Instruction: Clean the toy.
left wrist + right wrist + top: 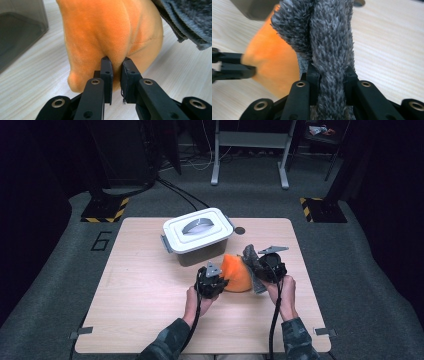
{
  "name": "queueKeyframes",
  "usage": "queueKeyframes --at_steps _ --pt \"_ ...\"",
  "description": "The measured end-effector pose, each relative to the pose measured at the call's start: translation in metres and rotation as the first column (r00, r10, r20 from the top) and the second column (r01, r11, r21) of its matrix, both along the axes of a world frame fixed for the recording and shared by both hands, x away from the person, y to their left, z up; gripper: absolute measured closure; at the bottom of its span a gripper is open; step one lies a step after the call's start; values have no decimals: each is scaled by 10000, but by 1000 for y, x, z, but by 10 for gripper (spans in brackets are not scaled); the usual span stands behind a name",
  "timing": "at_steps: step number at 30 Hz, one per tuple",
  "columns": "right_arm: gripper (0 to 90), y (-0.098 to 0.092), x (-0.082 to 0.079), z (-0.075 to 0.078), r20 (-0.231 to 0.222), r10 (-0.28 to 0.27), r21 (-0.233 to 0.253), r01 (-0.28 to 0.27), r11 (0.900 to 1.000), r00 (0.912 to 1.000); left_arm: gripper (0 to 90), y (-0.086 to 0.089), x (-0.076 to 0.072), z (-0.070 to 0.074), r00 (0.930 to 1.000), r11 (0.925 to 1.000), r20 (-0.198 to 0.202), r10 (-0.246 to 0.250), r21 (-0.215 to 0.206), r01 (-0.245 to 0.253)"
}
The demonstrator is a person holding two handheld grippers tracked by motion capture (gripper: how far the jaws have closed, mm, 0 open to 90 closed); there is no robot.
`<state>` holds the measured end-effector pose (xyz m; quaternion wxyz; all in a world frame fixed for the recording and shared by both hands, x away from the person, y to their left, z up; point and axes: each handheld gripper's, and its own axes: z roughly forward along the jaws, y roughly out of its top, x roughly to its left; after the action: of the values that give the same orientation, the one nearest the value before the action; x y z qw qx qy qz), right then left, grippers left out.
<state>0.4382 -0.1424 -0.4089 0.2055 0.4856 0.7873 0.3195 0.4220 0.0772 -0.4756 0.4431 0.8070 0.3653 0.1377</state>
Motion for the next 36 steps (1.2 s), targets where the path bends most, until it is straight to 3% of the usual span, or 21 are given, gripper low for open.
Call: queueKeyframes --at_steps 2,9,14,22,28,29,36 --pt "737 2 -2 3 107 131 -22 -130 9999 9999 812 -1 -1 1 10000 9999 -56 32 -126 -33" --pt "734 26 -11 17 430 847 63 -851 9964 9955 810 -11 -10 4 9996 9996 136 -266 87 265" --pt "735 41 -5 6 264 1097 -458 -1084 9931 9936 811 -12 -9 2 9993 9991 154 -332 285 327" --pt "742 39 -1 -2 200 606 -845 -587 9947 9980 811 -8 -8 -2 9993 9992 122 -341 223 338" --pt "742 18 6 -10 9 53 -660 -52 9978 10000 811 -8 -7 -3 9995 9995 70 -320 83 319" --pt "741 12 8 -13 -210 -166 -489 156 9987 9996 810 -8 -7 -4 9994 9994 61 -334 80 334" --pt "741 -8 16 -28 -562 -681 -404 659 9970 9961 809 -9 -7 -5 9994 9994 94 -348 55 347"
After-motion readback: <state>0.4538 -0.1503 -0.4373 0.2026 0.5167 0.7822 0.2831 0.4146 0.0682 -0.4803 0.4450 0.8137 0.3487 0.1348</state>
